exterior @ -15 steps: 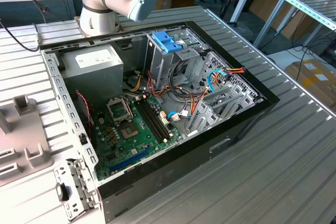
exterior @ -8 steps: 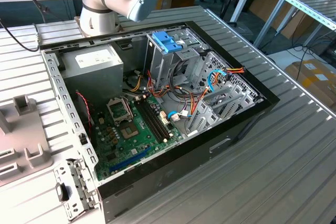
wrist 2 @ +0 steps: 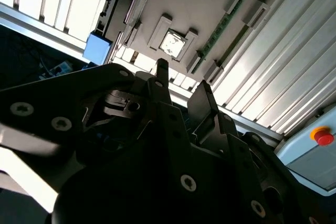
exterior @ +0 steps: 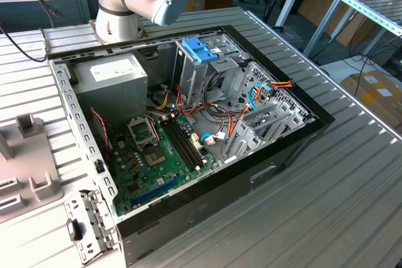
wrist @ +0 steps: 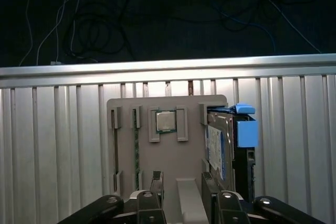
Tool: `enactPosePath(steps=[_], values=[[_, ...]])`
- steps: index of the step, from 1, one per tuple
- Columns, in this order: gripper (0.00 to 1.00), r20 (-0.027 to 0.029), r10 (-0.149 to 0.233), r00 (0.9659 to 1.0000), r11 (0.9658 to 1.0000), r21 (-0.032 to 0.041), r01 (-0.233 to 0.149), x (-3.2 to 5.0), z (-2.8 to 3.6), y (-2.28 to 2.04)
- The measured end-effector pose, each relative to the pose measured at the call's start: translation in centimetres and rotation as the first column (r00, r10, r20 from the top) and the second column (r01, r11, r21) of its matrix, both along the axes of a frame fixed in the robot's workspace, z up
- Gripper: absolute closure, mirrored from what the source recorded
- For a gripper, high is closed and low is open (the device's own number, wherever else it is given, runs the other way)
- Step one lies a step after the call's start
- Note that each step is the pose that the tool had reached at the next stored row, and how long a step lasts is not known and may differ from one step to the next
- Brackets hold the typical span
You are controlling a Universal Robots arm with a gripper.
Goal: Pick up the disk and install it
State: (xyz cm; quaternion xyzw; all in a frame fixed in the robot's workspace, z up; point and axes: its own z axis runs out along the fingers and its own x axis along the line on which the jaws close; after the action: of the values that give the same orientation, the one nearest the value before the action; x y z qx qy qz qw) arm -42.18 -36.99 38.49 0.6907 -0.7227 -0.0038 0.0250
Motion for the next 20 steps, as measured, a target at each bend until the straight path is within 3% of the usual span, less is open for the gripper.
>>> enactPosePath(steps=[6,9,13,16,20], values=[[0.58,0.0006,0.000,1.0000,1.0000,0.0016,0.000,0.00,-0.02,0.00],[0.58,0.0103,-0.002,0.9999,0.9999,0.0124,0.002,-0.04,-0.04,0.00],[0.58,0.0297,-0.004,0.9995,0.9997,0.0231,0.003,-0.12,-0.05,0.00],[0.58,0.0327,-0.004,0.9995,0.9997,0.0230,0.003,-0.12,-0.04,0.00],[0.58,0.0328,-0.065,0.9973,0.9977,0.0230,0.064,-0.13,-0.09,0.00]])
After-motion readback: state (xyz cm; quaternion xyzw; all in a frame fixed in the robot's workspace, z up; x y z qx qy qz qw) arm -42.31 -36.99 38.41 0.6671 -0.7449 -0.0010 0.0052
